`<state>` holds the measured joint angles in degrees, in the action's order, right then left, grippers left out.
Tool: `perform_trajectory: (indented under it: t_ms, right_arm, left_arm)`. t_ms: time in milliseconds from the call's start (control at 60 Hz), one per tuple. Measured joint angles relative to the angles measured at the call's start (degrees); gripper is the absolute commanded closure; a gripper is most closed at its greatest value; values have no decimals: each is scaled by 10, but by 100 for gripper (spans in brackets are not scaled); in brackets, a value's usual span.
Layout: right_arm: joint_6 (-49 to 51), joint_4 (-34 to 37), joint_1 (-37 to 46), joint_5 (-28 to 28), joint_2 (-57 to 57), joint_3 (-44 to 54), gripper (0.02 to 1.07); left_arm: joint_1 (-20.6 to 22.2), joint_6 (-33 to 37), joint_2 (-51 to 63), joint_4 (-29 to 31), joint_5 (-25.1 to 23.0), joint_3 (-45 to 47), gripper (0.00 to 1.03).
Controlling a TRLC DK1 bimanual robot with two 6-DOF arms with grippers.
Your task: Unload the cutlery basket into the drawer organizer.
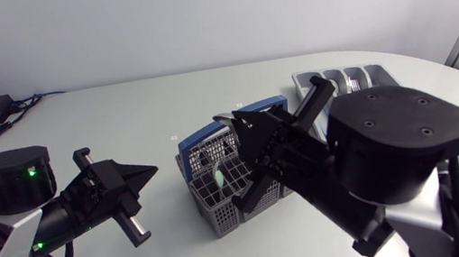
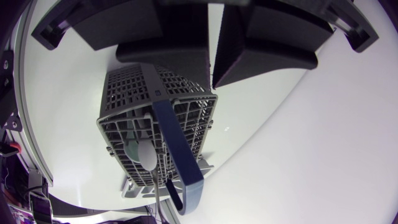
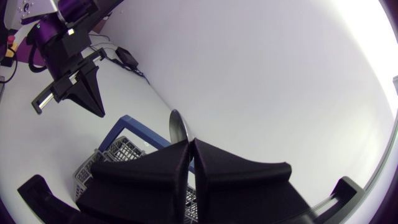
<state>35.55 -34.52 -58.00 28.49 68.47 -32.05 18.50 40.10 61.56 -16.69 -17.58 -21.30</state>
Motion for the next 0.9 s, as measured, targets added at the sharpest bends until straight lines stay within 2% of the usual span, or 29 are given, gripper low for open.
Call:
perform_trajectory:
  t_ms: [900]
  right_arm:
    - [-6, -13, 0, -21, -124, 27, 101]
  left_arm:
    - [20, 0, 20, -12, 10, 0, 82]
